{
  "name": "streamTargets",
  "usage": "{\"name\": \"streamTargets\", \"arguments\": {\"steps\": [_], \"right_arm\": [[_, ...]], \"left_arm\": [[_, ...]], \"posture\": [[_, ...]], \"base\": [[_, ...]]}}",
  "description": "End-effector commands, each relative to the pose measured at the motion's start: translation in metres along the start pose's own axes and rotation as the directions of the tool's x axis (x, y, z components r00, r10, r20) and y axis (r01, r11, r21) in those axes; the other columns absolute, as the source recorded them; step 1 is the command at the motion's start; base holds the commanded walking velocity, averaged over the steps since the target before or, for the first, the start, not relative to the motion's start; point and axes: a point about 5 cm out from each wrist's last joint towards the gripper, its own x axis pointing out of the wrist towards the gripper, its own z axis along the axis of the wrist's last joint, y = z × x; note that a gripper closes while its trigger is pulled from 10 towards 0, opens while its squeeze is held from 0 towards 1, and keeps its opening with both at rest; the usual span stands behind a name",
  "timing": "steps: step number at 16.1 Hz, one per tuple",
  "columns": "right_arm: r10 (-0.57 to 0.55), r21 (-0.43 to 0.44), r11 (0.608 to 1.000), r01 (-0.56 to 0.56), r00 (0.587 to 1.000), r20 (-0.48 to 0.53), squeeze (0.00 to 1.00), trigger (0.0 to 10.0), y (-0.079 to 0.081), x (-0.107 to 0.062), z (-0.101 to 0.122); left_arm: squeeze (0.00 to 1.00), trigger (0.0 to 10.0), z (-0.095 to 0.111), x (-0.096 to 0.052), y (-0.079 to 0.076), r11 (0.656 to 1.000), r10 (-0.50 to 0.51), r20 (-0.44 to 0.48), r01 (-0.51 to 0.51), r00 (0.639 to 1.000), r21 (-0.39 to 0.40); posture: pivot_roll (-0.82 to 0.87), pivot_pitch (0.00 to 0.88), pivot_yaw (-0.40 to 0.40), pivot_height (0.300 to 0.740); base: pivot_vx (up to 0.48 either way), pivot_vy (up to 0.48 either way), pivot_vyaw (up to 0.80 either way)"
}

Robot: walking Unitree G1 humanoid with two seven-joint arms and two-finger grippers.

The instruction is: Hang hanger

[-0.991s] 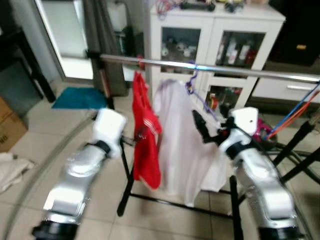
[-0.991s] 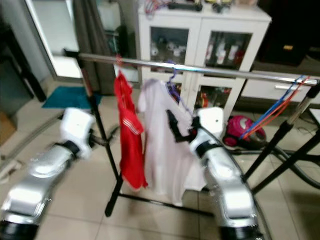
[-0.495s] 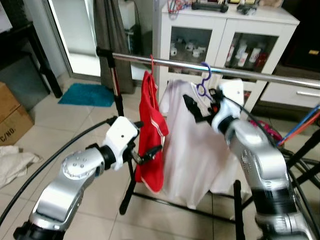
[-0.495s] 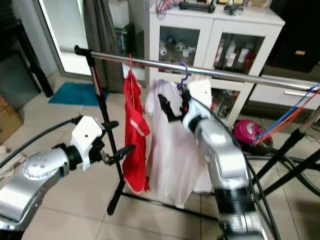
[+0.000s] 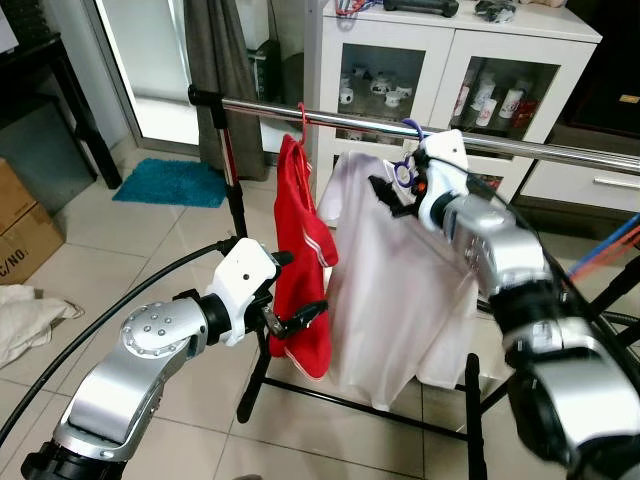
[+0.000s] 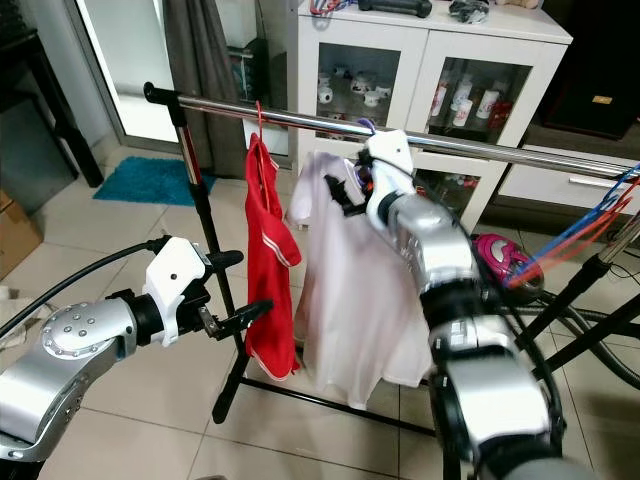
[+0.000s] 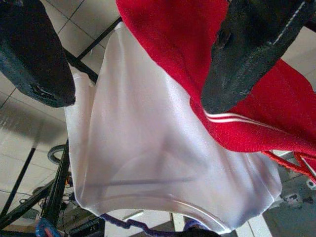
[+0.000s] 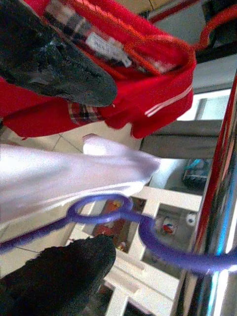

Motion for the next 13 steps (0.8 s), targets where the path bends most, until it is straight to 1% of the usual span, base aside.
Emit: {"name": "streamTargets", "arguments": {"steps": [1,2,3,4,5,6,8,9,10,11,12,13], "right_arm": [[0.015,0.037,0.999,-0.015,1.0,0.005,0.0,10.0,-0.007,-0.001,0.0],[0.034,0.068,0.997,-0.035,0.999,0.014,0.0,6.9,-0.008,0.0,0.001],[0.044,0.079,0.996,-0.045,0.999,0.018,0.0,4.7,-0.009,0.0,0.002],[0.049,0.076,0.996,-0.05,0.999,0.016,0.0,3.8,-0.01,0.0,0.002],[0.041,0.061,0.997,-0.042,0.999,0.008,0.0,4.1,-0.013,0.002,0.003],[0.032,0.056,0.998,-0.032,0.999,0.006,0.0,3.8,-0.016,0.003,0.004],[0.022,0.06,0.998,-0.022,1.0,0.002,0.0,4.1,-0.018,0.005,0.006],[0.018,0.064,0.998,-0.017,1.0,0.0,0.0,3.6,-0.018,0.006,0.006],[0.014,0.063,0.998,-0.013,1.0,-0.005,0.0,3.6,-0.018,0.007,0.006],[0.004,0.054,0.999,-0.003,1.0,-0.021,0.0,0.9,-0.018,0.008,0.004],[-0.005,0.065,0.998,0.007,1.0,-0.03,0.0,0.0,-0.017,0.009,0.002],[-0.008,0.066,0.998,0.01,0.999,-0.031,0.0,0.0,-0.017,0.009,0.002]], "left_arm": [[0.0,10.0,0.002,-0.001,-0.003,1.0,-0.01,0.001,0.01,1.0,0.007],[0.0,10.0,0.002,-0.001,-0.003,1.0,-0.01,0.0,0.01,1.0,0.006],[0.0,10.0,0.002,-0.001,-0.004,1.0,-0.011,-0.002,0.011,1.0,0.007],[0.0,10.0,0.002,-0.001,-0.004,1.0,-0.012,-0.003,0.012,1.0,0.007],[0.0,10.0,0.002,-0.001,-0.004,1.0,-0.013,-0.003,0.013,1.0,0.008],[0.0,10.0,0.002,-0.001,-0.003,1.0,-0.015,-0.005,0.015,1.0,0.014],[0.0,10.0,0.002,0.0,-0.002,1.0,-0.017,-0.007,0.017,1.0,0.02],[0.0,10.0,0.002,0.0,-0.001,1.0,-0.02,-0.008,0.02,1.0,0.02],[0.0,10.0,0.002,0.001,-0.001,1.0,-0.023,-0.01,0.023,1.0,0.021],[0.0,10.0,0.002,0.001,-0.002,0.999,-0.029,-0.013,0.029,1.0,0.021],[0.0,10.0,0.002,0.001,-0.003,0.999,-0.036,-0.012,0.036,0.999,0.018],[0.0,10.0,0.002,0.001,-0.003,0.999,-0.036,-0.011,0.036,0.999,0.017]], "posture": [[0.13,0.0,-0.037,0.74],[0.13,0.0,-0.038,0.74],[0.13,0.0,-0.038,0.74],[0.13,0.0,-0.038,0.74],[0.13,0.0,-0.032,0.74],[0.13,0.0,-0.032,0.74],[0.12,0.0,-0.022,0.74],[0.12,0.0,-0.019,0.74],[0.12,0.0,-0.019,0.74],[0.13,0.0,-0.018,0.74],[0.13,0.0,-0.018,0.74],[0.13,0.0,-0.023,0.74]], "base": [[0.0,0.0,0.0],[0.0,0.0,0.0],[0.0,0.0,0.0],[0.0,0.0,0.0],[0.0,0.0,0.0],[0.0,0.0,0.0],[0.0,0.0,0.0],[0.0,0.0,0.0],[0.0,0.0,0.0],[0.0,0.0,0.0],[0.0,0.0,0.0],[0.0,0.0,0.0]]}}
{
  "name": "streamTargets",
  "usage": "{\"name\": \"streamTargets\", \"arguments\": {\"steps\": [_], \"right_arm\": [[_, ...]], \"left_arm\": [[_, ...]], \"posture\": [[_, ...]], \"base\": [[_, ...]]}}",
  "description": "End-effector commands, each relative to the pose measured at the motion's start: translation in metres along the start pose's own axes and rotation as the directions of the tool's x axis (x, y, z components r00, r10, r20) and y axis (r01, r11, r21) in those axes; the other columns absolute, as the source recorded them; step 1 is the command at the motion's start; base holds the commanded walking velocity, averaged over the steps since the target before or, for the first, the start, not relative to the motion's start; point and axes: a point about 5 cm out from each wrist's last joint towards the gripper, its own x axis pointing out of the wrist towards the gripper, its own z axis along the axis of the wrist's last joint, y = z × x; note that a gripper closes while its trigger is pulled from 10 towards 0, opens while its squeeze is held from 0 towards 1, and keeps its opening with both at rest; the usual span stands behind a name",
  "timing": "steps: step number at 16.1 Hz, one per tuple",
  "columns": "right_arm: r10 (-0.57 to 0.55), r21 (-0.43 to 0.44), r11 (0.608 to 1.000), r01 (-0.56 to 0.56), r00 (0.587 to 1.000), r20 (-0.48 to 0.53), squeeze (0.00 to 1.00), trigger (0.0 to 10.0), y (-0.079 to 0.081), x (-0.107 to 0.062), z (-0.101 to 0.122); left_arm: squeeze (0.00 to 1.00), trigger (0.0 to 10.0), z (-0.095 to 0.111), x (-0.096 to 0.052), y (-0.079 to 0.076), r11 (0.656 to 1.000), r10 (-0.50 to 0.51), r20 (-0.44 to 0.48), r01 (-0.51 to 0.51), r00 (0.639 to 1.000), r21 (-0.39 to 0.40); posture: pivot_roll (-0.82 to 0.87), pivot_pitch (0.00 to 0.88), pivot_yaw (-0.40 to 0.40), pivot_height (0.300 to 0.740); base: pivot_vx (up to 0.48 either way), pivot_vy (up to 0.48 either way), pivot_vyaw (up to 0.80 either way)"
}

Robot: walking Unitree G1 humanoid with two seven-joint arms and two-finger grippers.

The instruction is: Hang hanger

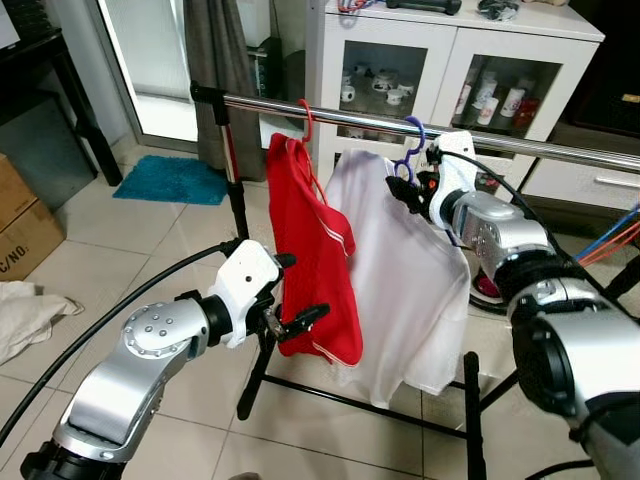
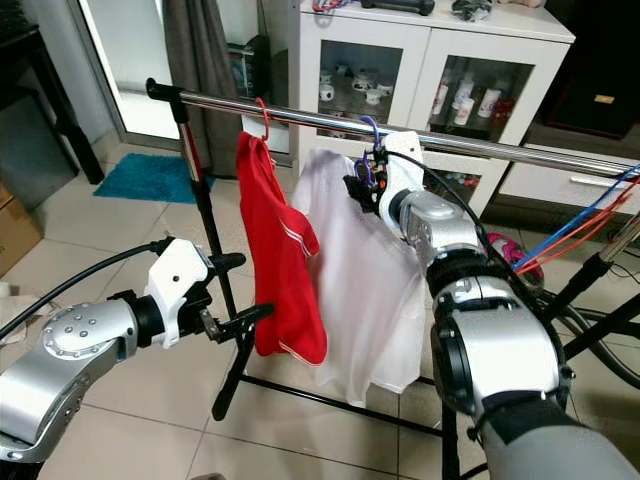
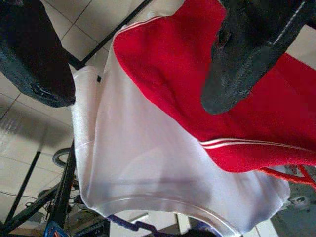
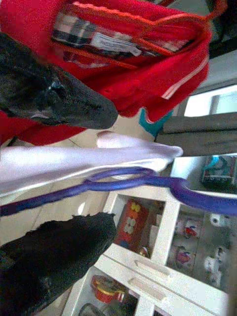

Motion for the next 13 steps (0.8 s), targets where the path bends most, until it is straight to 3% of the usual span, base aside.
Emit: {"name": "streamTargets", "arguments": {"steps": [1,13], "right_arm": [[-0.004,0.007,1.0,0.004,1.0,0.021,0.0,0.0,0.0008,0.001,0.0061],[-0.004,0.031,1.0,0.003,1.0,0.02,0.0,0.0,0.0102,0.0058,0.0052]], "left_arm": [[0.0,10.0,0.0019,-0.0002,-0.0018,1.0,-0.017,-0.001,0.017,1.0,0.011],[0.0,10.0,0.0011,0.0001,0.0003,0.999,-0.022,-0.013,0.022,1.0,0.025]], "posture": [[0.14,0.0,-0.027,0.74],[0.15,0.0,-0.022,0.74]], "base": [[0.0,0.0,0.0],[0.0,0.0,0.0]]}}
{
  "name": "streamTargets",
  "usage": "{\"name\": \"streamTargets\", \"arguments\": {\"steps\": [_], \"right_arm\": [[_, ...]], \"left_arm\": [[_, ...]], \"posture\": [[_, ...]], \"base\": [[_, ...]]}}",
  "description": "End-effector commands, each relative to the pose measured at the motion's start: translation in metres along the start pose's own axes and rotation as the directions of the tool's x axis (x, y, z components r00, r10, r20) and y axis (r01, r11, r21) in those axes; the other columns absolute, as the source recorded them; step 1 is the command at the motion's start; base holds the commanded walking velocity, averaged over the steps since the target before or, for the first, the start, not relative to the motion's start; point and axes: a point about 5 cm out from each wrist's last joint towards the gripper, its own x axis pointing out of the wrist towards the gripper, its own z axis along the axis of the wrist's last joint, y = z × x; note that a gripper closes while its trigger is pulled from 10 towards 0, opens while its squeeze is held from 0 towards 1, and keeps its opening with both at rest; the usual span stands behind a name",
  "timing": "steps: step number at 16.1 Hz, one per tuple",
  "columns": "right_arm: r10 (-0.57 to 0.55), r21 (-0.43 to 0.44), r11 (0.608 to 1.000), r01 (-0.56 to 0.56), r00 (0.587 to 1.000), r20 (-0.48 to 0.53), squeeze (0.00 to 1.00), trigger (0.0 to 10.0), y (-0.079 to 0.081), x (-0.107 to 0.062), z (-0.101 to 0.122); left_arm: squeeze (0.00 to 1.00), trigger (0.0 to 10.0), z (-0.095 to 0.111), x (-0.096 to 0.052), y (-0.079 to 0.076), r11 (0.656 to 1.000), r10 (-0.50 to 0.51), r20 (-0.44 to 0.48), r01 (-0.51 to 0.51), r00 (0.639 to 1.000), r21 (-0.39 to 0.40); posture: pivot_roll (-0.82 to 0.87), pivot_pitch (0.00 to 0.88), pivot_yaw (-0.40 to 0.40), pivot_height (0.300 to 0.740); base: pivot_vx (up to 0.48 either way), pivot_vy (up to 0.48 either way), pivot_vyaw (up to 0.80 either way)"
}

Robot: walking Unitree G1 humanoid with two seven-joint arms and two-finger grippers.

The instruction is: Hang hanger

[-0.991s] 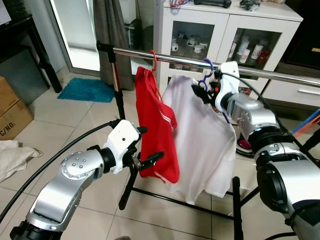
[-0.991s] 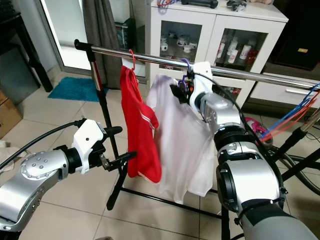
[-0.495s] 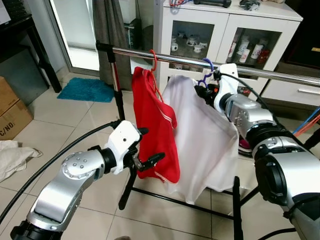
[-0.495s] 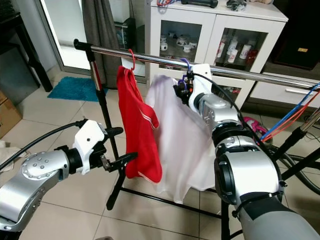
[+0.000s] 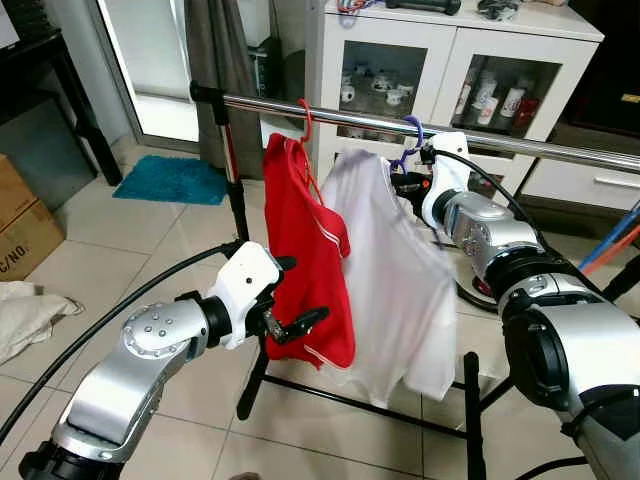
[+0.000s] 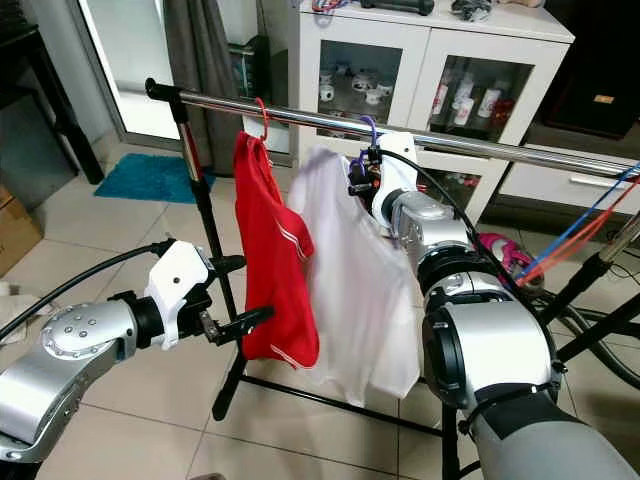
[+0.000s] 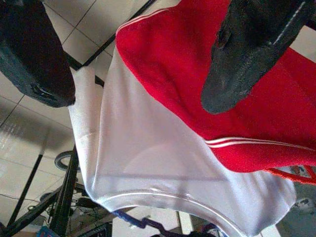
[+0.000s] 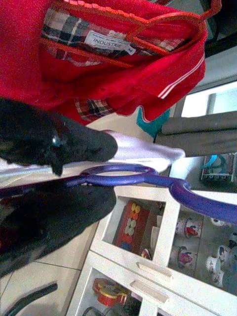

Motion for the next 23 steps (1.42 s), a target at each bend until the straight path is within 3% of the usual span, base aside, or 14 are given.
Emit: {"name": "streamTargets", "arguments": {"steps": [1,6,7,8,16,17,23], "right_arm": [[0.006,-0.002,1.0,-0.006,1.0,0.024,0.0,0.0,0.003,0.002,0.01],[0.012,-0.009,1.0,-0.012,1.0,0.027,0.0,0.0,0.007,0.003,0.011],[0.0,-0.027,1.0,0.0,1.0,0.026,0.0,10.0,0.007,0.003,0.012],[-0.006,-0.009,1.0,0.006,0.999,0.036,1.0,10.0,0.008,0.004,0.014],[-0.076,-0.004,0.997,0.076,0.996,0.041,1.0,10.0,0.014,0.007,0.018],[-0.092,0.001,0.996,0.092,0.995,0.039,0.0,10.0,0.013,0.007,0.017],[-0.11,0.094,0.99,0.104,0.993,0.052,0.0,10.0,0.016,0.009,0.017]], "left_arm": [[0.0,10.0,0.002,0.001,0.0,1.0,-0.013,-0.004,0.013,1.0,0.022],[0.0,10.0,0.002,0.002,0.0,0.999,-0.013,-0.006,0.014,1.0,0.03],[0.0,10.0,0.002,0.002,0.001,0.999,-0.012,-0.007,0.013,1.0,0.033],[0.0,10.0,0.002,0.003,0.001,0.999,-0.013,-0.007,0.013,1.0,0.034],[0.0,10.0,0.001,0.003,-0.003,0.999,-0.031,-0.016,0.032,0.999,0.038],[0.0,10.0,0.001,0.003,-0.003,0.999,-0.033,-0.017,0.034,0.999,0.038],[0.0,10.0,0.001,-0.003,-0.007,0.998,-0.047,-0.029,0.048,0.998,0.031]], "posture": [[0.15,0.0,-0.022,0.74],[0.15,0.0,-0.022,0.74],[0.14,0.0,-0.022,0.74],[0.14,0.0,-0.023,0.74],[0.14,0.0,-0.011,0.74],[0.14,0.0,-0.012,0.74],[0.17,0.014,-0.024,0.74]], "base": [[0.0,0.0,0.0],[0.0,0.0,0.0],[0.0,0.0,0.0],[0.0,0.0,0.0],[0.0,0.0,0.0],[0.0,0.0,0.0],[0.0,0.0,0.0]]}}
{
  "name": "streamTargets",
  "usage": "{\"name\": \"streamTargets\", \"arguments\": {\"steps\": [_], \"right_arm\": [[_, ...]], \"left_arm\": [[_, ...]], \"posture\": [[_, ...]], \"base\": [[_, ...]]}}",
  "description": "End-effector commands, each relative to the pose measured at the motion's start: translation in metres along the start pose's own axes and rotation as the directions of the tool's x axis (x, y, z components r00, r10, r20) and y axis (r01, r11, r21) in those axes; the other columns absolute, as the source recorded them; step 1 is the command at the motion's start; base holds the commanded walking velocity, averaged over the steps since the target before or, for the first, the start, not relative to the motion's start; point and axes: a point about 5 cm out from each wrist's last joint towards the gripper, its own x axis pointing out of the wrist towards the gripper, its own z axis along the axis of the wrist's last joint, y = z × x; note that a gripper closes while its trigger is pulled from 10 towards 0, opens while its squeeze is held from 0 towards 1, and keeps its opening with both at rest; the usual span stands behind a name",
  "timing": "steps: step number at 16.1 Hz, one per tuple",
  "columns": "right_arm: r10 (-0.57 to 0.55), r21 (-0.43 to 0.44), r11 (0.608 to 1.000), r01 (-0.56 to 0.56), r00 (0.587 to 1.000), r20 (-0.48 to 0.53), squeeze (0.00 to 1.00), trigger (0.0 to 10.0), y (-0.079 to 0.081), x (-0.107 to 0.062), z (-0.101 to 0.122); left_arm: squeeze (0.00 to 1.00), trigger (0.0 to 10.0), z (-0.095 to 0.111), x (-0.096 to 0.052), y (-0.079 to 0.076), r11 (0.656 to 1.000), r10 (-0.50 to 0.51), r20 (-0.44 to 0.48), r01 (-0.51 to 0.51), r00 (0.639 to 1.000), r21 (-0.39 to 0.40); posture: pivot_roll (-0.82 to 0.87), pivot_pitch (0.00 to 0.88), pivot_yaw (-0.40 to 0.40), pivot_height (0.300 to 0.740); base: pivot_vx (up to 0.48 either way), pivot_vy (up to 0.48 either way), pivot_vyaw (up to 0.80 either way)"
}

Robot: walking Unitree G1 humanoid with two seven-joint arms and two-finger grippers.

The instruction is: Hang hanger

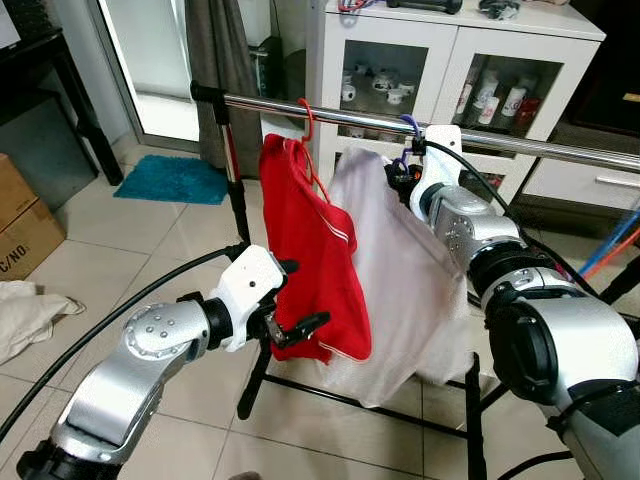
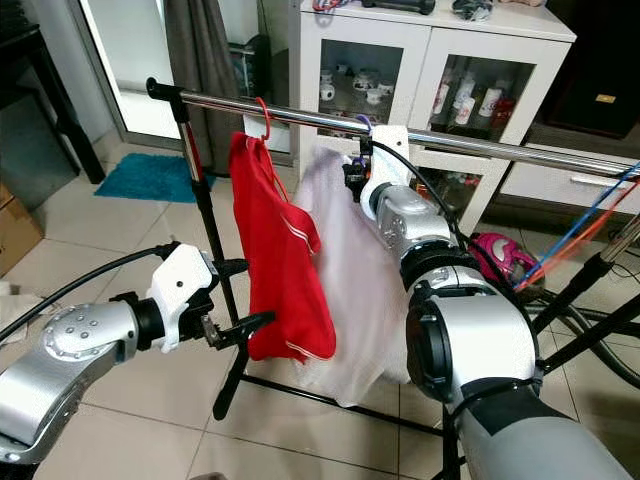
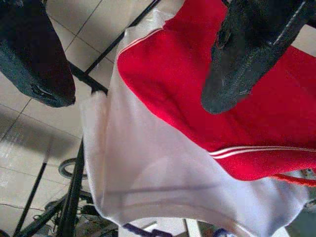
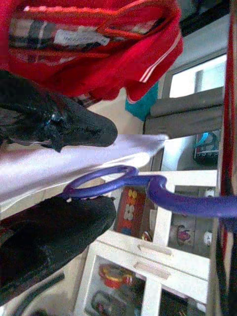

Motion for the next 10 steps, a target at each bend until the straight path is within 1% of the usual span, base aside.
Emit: {"name": "streamTargets", "arguments": {"steps": [1,2,3,4,5,6,7,8,9,10], "right_arm": [[0.021,0.021,1.0,-0.022,0.999,0.025,0.0,10.0,0.004,0.001,0.01],[0.028,0.018,0.999,-0.028,0.999,0.025,0.0,10.0,0.004,0.001,0.01],[0.041,0.009,0.999,-0.041,0.999,0.022,0.0,7.5,0.004,0.001,0.009],[0.068,-0.008,0.998,-0.068,0.998,0.016,0.0,3.8,0.004,0.0,0.009],[0.102,-0.026,0.994,-0.102,0.995,0.009,0.0,3.0,0.002,-0.001,0.008],[0.137,-0.055,0.989,-0.137,0.991,-0.006,0.0,2.4,-0.001,-0.002,0.008],[0.155,-0.074,0.985,-0.156,0.988,-0.016,0.0,2.7,-0.003,-0.003,0.008],[0.166,-0.09,0.982,-0.168,0.986,-0.025,0.0,3.8,-0.005,-0.004,0.009],[0.17,-0.097,0.98,-0.172,0.985,-0.027,0.0,9.6,-0.008,-0.005,0.012],[0.163,-0.084,0.983,-0.163,0.987,-0.017,0.0,10.0,-0.01,-0.005,0.015]], "left_arm": [[0.0,10.0,0.0,-0.003,-0.004,1.0,-0.019,-0.014,0.019,1.0,0.0],[0.0,10.0,0.0,-0.004,-0.004,1.0,-0.02,-0.016,0.02,1.0,-0.001],[0.0,10.0,-0.001,-0.006,-0.005,1.0,-0.019,-0.02,0.018,1.0,-0.002],[0.0,10.0,-0.001,-0.009,-0.006,1.0,-0.017,-0.027,0.017,1.0,-0.004],[0.0,10.0,-0.002,-0.012,-0.006,1.0,-0.015,-0.032,0.015,0.999,-0.004],[0.0,10.0,-0.002,-0.014,-0.007,1.0,-0.016,-0.037,0.016,0.999,-0.003],[0.0,10.0,-0.002,-0.016,-0.008,1.0,-0.017,-0.04,0.017,0.999,-0.003],[0.0,10.0,-0.002,-0.018,-0.009,1.0,-0.019,-0.045,0.019,0.999,-0.003],[0.0,10.0,-0.003,-0.019,-0.009,1.0,-0.023,-0.05,0.023,0.999,-0.004],[0.0,10.0,-0.004,-0.018,-0.009,1.0,-0.028,-0.052,0.027,0.998,-0.003]], "posture": [[0.17,0.024,-0.027,0.74],[0.17,0.027,-0.028,0.74],[0.18,0.037,-0.031,0.74],[0.18,0.048,-0.036,0.74],[0.18,0.053,-0.039,0.74],[0.18,0.057,-0.043,0.74],[0.18,0.061,-0.044,0.74],[0.17,0.062,-0.043,0.74],[0.17,0.062,-0.041,0.74],[0.16,0.063,-0.04,0.74]], "base": [[0.0,0.0,0.0],[0.0,0.0,0.0],[0.0,0.0,0.0],[0.0,0.0,0.0],[0.0,0.0,0.0],[0.0,0.0,0.0],[0.0,0.0,0.0],[0.0,0.0,0.0],[0.0,0.0,0.0],[0.0,0.0,0.0]]}}
